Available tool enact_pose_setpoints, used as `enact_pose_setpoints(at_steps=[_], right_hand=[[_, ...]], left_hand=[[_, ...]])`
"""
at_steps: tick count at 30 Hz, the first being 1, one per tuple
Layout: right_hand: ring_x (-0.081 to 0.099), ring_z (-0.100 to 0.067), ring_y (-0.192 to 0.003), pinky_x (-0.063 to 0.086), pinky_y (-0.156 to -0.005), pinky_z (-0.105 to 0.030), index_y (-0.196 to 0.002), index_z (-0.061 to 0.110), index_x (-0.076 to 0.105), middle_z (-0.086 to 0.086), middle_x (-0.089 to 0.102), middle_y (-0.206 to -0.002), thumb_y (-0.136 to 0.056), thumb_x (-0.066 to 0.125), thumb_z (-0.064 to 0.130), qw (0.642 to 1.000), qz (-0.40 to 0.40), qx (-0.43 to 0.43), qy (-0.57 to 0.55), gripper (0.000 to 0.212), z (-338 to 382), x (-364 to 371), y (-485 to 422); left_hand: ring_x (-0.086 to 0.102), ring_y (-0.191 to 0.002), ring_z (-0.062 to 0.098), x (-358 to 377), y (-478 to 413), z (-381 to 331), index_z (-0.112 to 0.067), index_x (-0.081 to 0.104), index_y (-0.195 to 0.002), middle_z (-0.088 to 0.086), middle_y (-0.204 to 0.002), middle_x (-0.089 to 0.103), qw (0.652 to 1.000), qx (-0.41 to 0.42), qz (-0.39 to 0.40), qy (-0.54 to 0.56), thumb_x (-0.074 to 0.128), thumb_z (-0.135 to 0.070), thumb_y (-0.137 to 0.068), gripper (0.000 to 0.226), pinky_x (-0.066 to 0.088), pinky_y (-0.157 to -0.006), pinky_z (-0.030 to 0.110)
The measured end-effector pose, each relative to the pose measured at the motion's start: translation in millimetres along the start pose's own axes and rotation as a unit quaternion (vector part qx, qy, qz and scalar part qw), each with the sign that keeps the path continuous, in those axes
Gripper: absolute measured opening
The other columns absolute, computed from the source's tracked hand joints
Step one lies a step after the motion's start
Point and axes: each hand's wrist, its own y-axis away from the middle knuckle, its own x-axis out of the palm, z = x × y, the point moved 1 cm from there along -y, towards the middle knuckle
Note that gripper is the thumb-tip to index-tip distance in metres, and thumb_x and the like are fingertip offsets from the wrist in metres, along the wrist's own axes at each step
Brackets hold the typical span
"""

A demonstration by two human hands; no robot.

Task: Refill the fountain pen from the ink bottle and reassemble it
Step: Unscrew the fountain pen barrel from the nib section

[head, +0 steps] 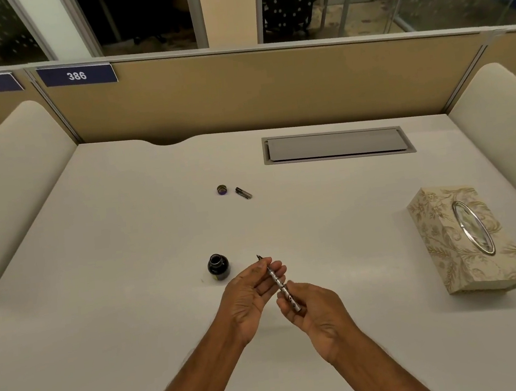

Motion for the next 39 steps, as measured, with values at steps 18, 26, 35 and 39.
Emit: enact_pose_setpoints(at_steps=[18,26,35,39], right_hand=[[0.065,-0.023,-0.075,0.061,-0.066,-0.028,-0.089,-0.007,0.073,-0.017,0.069,-0.086,-0.084,0.072,-0.006,0.998,0.021,0.039,-0.048,0.006,3.2,6.3,8.8],[0.065,-0.024,-0.079,0.061,-0.076,-0.031,-0.095,-0.009,0.071,-0.018,0.069,-0.088,-0.084,0.071,-0.01,0.999,0.008,0.014,-0.046,0.011,3.8,7.4,10.6],[0.07,-0.028,-0.075,0.064,-0.069,-0.033,-0.097,-0.009,0.071,-0.023,0.072,-0.087,-0.093,0.069,0.006,1.0,0.011,-0.006,0.004,0.016,6.0,4.7,12.4],[0.067,-0.026,-0.076,0.062,-0.074,-0.033,-0.097,-0.008,0.074,-0.021,0.07,-0.091,-0.086,0.072,-0.003,1.0,0.027,-0.004,0.016,0.012,8.0,5.0,12.8]], left_hand=[[0.08,-0.089,0.029,4.3,10.2,-8.9,0.007,0.069,-0.114,0.021,-0.1,0.08,1.0,0.009,0.011,-0.019,0.059,-0.005,-0.099,0.022,0.065,-0.077,0.034],[0.079,-0.094,0.031,3.3,10.7,-9.0,0.007,0.069,-0.115,0.022,-0.104,0.079,1.0,0.014,0.004,-0.027,0.063,-0.006,-0.096,0.024,0.065,-0.081,0.035],[0.079,-0.089,0.029,3.5,9.0,-8.2,0.005,0.071,-0.112,0.021,-0.102,0.079,0.999,0.014,-0.007,-0.037,0.07,-0.007,-0.092,0.023,0.065,-0.077,0.033],[0.079,-0.088,0.028,4.9,9.2,-10.2,0.004,0.072,-0.11,0.019,-0.099,0.08,0.999,0.012,0.002,-0.049,0.069,-0.008,-0.093,0.02,0.065,-0.08,0.034]])
